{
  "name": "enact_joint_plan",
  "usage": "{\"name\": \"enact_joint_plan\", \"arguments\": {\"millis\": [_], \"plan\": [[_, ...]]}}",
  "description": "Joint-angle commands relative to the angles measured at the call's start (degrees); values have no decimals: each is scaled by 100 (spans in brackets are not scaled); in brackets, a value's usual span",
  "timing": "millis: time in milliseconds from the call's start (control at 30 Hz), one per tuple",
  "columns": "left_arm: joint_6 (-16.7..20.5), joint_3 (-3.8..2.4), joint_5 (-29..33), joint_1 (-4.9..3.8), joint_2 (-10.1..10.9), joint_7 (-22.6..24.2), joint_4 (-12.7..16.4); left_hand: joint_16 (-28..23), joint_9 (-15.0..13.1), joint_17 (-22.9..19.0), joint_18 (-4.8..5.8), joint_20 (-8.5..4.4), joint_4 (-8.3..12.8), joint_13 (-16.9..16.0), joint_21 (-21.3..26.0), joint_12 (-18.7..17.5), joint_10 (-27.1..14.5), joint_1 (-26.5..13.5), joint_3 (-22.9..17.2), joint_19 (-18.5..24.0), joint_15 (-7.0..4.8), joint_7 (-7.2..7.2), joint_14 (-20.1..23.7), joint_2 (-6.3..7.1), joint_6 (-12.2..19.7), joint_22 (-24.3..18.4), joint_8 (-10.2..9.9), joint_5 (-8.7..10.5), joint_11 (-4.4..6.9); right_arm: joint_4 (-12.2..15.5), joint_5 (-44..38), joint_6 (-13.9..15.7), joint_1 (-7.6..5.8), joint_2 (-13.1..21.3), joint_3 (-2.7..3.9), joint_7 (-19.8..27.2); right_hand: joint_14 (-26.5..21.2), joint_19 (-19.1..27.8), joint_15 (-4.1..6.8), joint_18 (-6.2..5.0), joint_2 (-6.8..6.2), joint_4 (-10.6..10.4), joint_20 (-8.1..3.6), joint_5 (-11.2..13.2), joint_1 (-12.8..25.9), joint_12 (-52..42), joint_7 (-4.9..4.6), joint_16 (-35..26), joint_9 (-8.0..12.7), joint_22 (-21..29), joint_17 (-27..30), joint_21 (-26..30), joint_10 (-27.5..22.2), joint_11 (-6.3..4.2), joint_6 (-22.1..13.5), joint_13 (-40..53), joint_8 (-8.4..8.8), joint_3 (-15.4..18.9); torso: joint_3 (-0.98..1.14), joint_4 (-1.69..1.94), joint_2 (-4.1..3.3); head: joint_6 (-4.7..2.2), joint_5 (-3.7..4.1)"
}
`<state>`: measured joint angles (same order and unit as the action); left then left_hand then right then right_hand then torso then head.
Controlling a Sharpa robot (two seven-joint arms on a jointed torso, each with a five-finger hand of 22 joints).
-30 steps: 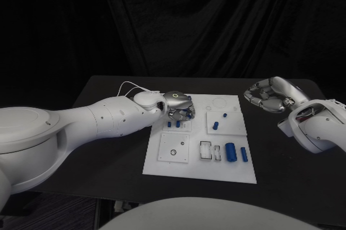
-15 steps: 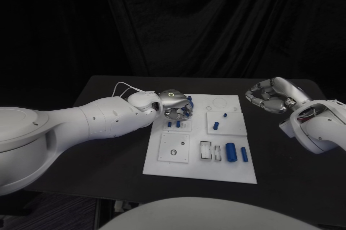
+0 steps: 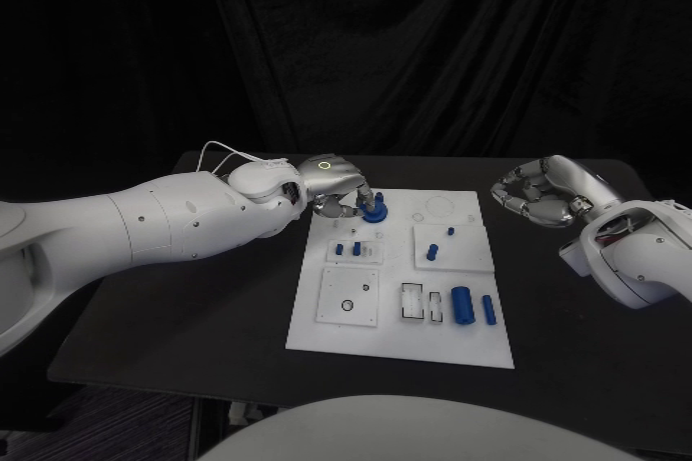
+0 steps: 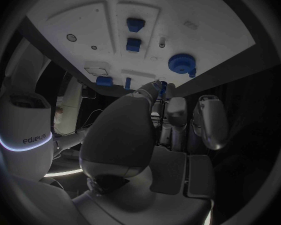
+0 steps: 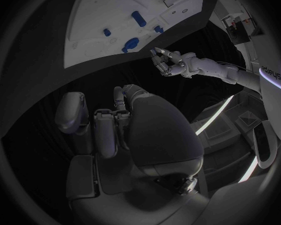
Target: Assemble the parts on the task board
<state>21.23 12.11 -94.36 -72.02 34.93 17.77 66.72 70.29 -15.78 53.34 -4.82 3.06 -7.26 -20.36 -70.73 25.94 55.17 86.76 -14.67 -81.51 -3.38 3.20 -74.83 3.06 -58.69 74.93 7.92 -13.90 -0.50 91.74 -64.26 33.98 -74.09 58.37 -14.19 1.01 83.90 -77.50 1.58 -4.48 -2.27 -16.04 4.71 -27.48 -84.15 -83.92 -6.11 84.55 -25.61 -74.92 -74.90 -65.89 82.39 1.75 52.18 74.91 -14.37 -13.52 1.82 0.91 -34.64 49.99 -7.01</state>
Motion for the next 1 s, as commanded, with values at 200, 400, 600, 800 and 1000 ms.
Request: {"name": "enact_joint_plan", "arguments": {"millis": [200,400,600,800,1000], "plan": [[-381,-3,4,35,-9,-153,1,-85,-22,-106,46,3,11,6,74,-66,84,-18,-44,68,18,20,100,24,-24,929,8,38,-16,1,-10,-46,10,0,4,-92,304,-12,19,-86,-1,-2,-17,-37,-72,38,-9,-36,-10,-779,-960,38,-39,1,-35,776,-37,-24,10,19,4,1,17],[-465,-3,3,109,-38,-185,-85,-134,-28,-182,40,10,8,13,110,-123,79,-40,-54,90,31,25,140,35,0,920,-17,77,-40,-8,-10,-62,10,2,4,-101,302,-8,19,-88,0,-2,-16,-38,-73,44,-9,-39,-11,-776,-958,48,-47,1,-35,768,-38,-25,5,29,-5,1,36],[-524,-3,3,181,-63,-194,-158,-141,-31,-187,36,14,19,15,135,-152,79,-33,-68,104,38,16,148,40,19,914,-34,82,-43,-13,-10,-72,10,-4,4,-115,302,-8,19,-88,0,-2,-16,-38,-73,44,-9,-39,-11,-776,-958,48,-47,1,-35,768,-38,-25,0,17,-11,1,13],[-549,-3,3,241,-69,-204,-205,-154,-32,-209,35,16,20,15,141,-162,80,-35,-71,108,40,15,159,44,25,912,-39,80,-48,-15,-10,-82,10,-11,4,-124,302,-5,18,-89,2,-2,-16,-38,-75,57,-8,-38,-13,-775,-958,55,-61,1,-32,755,-43,-28,-2,16,-17,1,29],[-572,-3,3,285,-73,-215,-235,-164,-32,-224,32,19,17,16,159,-181,79,-49,-72,118,47,8,170,52,41,908,-53,83,-59,-15,-10,-90,10,-4,4,-136,302,-5,18,-89,2,-2,-16,-38,-75,57,-8,-38,-13,-775,-958,55,-61,1,-32,755,-43,-28,8,22,-11,1,31]]}}
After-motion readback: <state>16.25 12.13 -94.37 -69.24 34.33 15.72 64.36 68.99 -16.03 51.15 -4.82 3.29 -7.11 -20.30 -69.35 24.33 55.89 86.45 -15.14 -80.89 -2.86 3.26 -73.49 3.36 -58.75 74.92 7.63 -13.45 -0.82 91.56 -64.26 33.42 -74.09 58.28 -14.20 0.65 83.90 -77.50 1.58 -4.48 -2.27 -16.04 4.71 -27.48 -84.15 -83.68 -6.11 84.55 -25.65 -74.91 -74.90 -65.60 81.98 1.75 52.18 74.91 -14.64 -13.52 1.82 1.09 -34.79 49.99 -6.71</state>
